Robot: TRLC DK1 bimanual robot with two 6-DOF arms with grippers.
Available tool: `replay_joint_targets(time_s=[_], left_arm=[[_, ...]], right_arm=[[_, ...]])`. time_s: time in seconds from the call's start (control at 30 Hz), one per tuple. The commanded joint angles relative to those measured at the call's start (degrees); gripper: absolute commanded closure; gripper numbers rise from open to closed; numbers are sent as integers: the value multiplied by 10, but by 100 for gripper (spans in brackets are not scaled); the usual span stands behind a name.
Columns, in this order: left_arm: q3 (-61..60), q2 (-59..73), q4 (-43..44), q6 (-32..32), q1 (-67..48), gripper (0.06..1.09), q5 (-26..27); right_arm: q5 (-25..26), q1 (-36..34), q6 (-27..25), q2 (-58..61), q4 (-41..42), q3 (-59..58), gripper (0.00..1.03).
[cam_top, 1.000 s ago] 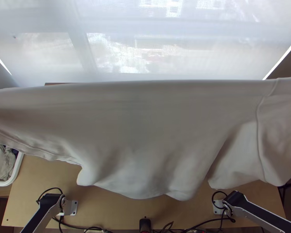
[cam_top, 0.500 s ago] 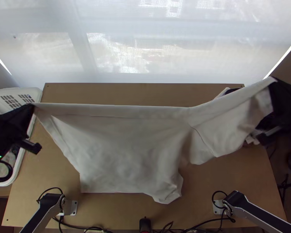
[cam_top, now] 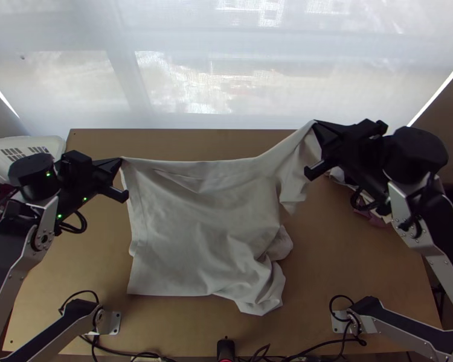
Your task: Fold the t-shirt
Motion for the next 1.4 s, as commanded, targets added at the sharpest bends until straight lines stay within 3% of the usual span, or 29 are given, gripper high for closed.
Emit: replay_joint_targets(time_s=[0.0, 0.23, 0.6, 0.97, 1.37], left_arm=[[-49, 106, 116, -1, 21, 105, -18], [-42, 219, 216, 6, 73, 105, -29], [14, 379, 313, 6, 111, 105, -53], [146, 545, 337, 10, 99, 105, -89], [241, 662, 340, 24, 99, 105, -120]], right_arm=[[-30, -62, 4, 114, 106, -32, 100], [-35, -93, 4, 259, 167, 26, 100], [-35, -108, 2, 463, 170, 180, 100], [-36, -121, -15, 612, 130, 344, 100], [-31, -127, -15, 701, 109, 444, 100]])
